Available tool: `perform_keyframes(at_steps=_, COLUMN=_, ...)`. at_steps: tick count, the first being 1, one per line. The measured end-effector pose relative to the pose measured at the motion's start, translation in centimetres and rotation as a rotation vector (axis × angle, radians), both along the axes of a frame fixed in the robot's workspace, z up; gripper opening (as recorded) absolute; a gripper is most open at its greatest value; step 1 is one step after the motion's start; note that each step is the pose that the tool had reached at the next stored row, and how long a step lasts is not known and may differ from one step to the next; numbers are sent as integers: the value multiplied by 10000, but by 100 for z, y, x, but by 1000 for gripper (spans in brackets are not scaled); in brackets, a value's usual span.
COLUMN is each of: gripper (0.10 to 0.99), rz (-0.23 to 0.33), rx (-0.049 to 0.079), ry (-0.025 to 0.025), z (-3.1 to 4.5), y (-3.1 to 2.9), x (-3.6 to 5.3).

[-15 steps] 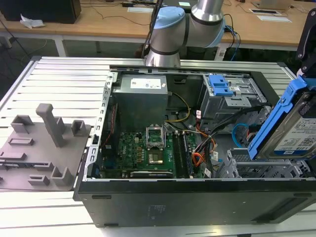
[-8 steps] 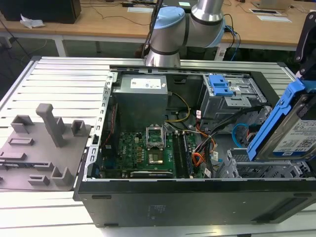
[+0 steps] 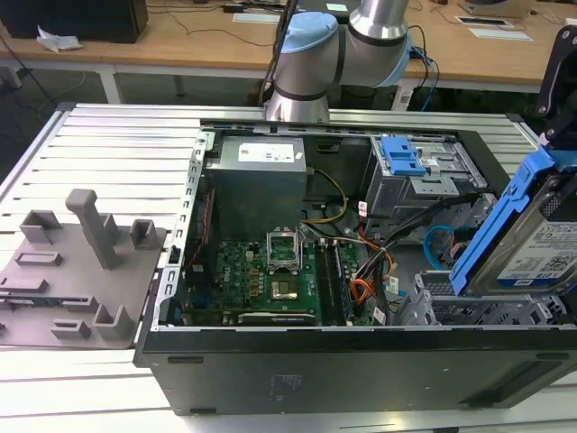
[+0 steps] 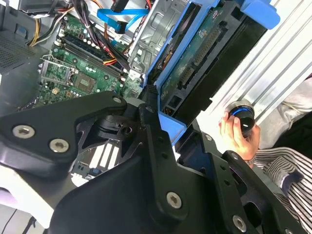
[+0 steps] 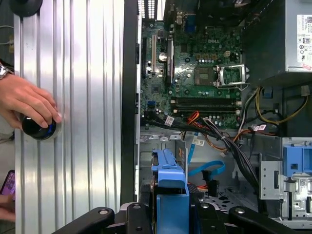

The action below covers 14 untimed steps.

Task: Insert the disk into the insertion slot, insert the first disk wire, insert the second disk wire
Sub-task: 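Insert the disk into the insertion slot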

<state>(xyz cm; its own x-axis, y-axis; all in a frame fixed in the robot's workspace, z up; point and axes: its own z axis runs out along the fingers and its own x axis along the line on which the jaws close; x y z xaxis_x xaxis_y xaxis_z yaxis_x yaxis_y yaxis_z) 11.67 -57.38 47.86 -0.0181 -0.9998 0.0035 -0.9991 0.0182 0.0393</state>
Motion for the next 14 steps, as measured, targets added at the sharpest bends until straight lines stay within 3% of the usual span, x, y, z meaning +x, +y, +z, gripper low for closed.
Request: perform_keyframes(at_steps=14, gripper=369, rz=-1, rx=0, ry=0, z=-76, y=0, x=0)
